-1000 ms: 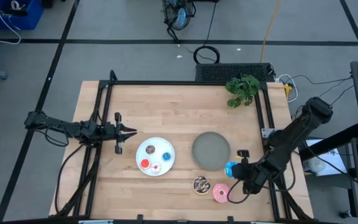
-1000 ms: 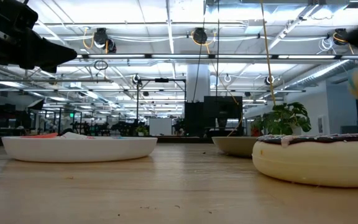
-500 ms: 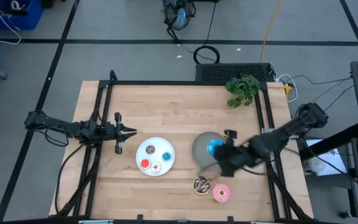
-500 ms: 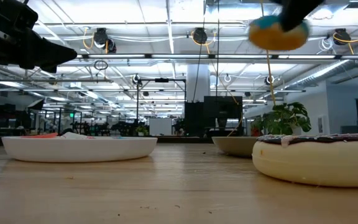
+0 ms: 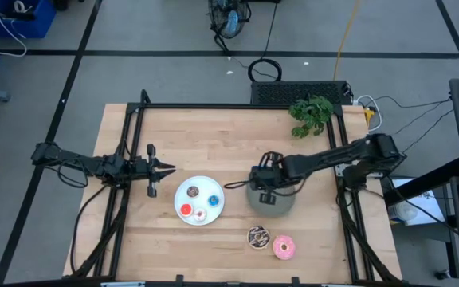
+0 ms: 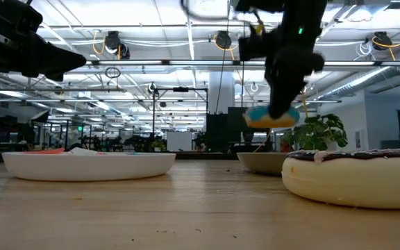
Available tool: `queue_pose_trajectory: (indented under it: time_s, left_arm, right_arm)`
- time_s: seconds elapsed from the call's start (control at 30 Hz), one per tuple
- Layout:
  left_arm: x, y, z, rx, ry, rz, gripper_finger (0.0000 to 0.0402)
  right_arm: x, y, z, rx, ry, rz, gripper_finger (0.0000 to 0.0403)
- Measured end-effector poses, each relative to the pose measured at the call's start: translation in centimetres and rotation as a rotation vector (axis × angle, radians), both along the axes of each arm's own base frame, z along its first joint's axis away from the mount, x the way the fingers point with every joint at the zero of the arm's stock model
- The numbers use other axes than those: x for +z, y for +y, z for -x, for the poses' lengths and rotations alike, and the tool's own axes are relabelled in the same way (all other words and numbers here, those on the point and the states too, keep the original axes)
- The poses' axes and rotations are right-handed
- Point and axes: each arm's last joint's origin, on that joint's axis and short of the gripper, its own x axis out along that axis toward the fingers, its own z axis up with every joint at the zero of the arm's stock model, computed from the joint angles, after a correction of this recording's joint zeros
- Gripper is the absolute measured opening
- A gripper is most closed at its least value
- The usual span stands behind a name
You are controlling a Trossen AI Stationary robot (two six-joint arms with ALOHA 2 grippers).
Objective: Pick & Place donuts
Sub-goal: Put the large blue donut on the brown plate, then put the large pink donut on the brown plate
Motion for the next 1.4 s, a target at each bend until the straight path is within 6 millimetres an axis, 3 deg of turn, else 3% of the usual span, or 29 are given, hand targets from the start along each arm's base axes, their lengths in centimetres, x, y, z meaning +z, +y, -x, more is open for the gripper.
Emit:
queue_pose_trajectory:
  time_s: [0.23, 0.47, 0.7, 1.07, 1.4]
  left_arm:
    - [0.0, 0.0, 0.0, 0.0, 0.0, 0.0, 0.0051]
    - [0.0, 0.0, 0.0, 0.0, 0.0, 0.0, 0.0051]
    - [0.0, 0.0, 0.0, -0.001, 0.0, 0.0, 0.0051]
    - [0.0, 0.0, 0.0, 0.0, 0.0, 0.0, 0.0051]
    - [0.0, 0.0, 0.0, 0.001, -0.003, 0.0, 0.0051]
  right_arm:
    - [-4.5, -0.2, -0.9, -0.005, 0.158, -0.004, 0.0008]
    - [-5.9, 0.2, -1.3, 0.007, 0.194, -0.006, 0.0008]
    - [-5.9, 0.1, -1.4, 0.005, 0.189, -0.05, 0.0025]
    - [-5.0, 0.0, -1.1, 0.0, 0.164, -0.053, 0.017]
    - [-1.3, 0.4, 0.1, -0.023, 0.045, -0.08, 0.0233]
